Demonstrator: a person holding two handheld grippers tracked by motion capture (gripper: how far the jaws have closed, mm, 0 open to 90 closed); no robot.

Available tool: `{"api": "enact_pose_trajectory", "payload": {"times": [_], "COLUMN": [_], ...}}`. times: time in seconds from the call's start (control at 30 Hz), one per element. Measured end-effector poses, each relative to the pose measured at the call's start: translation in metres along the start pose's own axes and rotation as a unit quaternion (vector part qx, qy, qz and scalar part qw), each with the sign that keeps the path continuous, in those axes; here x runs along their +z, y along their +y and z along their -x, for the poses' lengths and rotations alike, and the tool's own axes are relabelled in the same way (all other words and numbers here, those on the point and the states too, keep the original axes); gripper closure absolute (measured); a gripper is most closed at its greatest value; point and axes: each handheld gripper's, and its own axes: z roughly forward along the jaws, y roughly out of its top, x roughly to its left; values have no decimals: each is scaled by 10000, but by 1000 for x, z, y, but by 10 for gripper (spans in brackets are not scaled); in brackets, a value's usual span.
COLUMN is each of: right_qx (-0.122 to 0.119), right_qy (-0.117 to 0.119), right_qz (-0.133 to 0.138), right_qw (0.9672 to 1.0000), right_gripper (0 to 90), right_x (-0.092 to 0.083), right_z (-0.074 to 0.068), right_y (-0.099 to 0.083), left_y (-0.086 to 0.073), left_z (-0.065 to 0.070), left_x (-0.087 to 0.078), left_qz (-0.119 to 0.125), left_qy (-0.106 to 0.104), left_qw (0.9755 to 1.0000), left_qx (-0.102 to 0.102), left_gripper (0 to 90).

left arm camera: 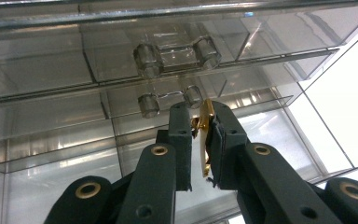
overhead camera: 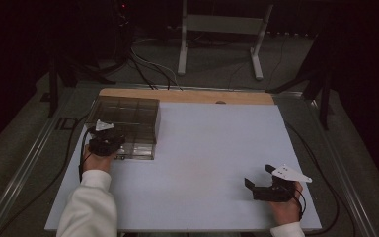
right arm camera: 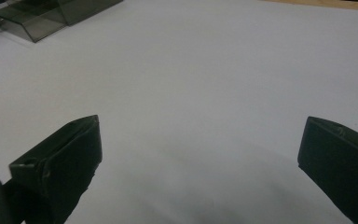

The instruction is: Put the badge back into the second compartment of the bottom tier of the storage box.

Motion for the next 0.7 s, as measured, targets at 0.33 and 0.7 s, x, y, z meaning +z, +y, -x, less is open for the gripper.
{"api": "enact_pose_trajectory", "payload": {"times": [0.33, 0.7], "right_qx": [-5, -7], "right_qy": [4, 10], "right_qz": [-1, -16], "right_qw": [10000, 10000], "right_gripper": [2, 1], "right_x": [0, 1], "right_z": [0, -1], "right_y": [0, 0], "left_y": [-7, -12], "left_z": [-3, -5], "left_x": [6, 8], "left_qz": [-132, -220], "left_qy": [-12, -41], "left_qw": [9998, 9996], "left_qx": [-116, -196], "left_gripper": [811, 810]}}
